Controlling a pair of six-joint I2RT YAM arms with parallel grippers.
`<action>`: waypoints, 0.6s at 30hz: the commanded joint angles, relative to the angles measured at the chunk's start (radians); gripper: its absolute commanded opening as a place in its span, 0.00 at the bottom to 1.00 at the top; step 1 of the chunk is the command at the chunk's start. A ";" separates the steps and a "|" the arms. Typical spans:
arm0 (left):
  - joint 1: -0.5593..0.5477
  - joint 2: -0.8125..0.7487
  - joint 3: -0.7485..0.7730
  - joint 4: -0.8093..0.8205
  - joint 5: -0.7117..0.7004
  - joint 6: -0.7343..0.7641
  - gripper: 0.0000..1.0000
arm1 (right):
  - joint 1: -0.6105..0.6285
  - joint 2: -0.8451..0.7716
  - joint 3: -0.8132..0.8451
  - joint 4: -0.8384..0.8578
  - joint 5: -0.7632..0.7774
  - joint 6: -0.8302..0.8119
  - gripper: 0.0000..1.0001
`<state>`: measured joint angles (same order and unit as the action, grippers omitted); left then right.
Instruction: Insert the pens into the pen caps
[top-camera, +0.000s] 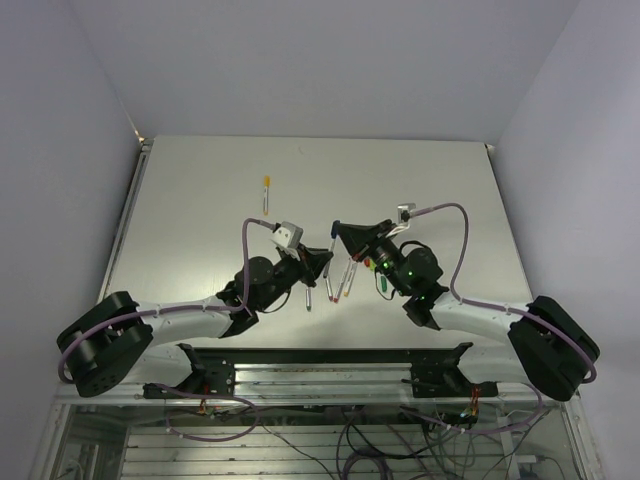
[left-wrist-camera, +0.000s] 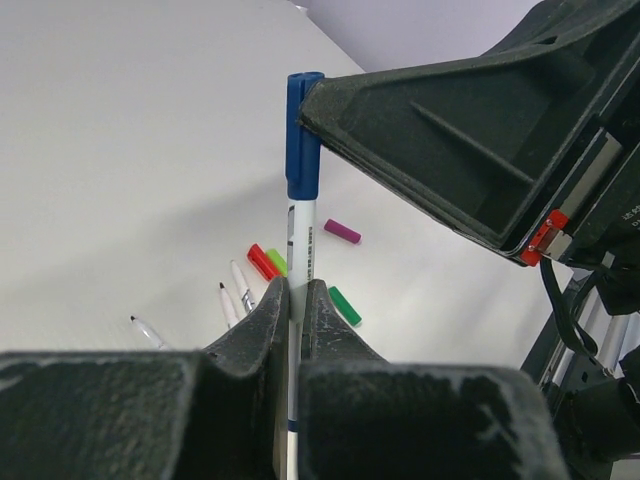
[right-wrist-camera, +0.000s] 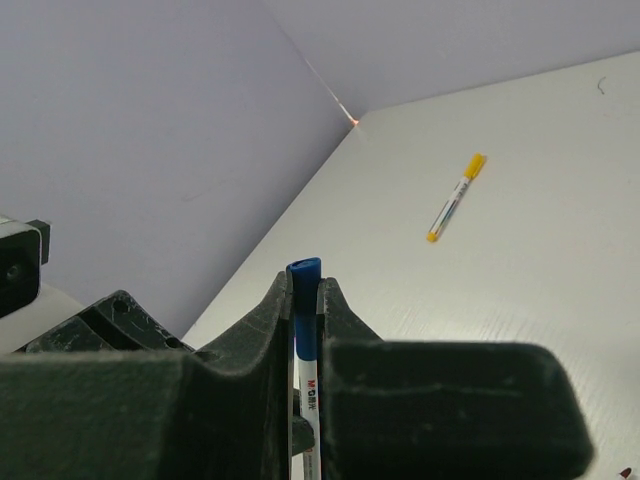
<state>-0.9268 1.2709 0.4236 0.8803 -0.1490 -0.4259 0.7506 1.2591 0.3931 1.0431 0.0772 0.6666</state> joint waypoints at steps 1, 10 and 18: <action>0.024 -0.049 0.084 0.221 -0.122 0.010 0.07 | 0.045 0.032 -0.022 -0.200 -0.101 -0.021 0.00; 0.024 0.000 0.017 0.125 -0.108 -0.031 0.07 | 0.045 -0.065 0.109 -0.341 0.018 -0.162 0.29; 0.028 0.063 0.062 -0.068 -0.272 0.052 0.07 | 0.045 -0.250 0.130 -0.468 0.158 -0.259 0.33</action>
<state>-0.9066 1.2972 0.4305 0.9020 -0.2962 -0.4320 0.7937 1.0893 0.5053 0.6605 0.1505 0.4801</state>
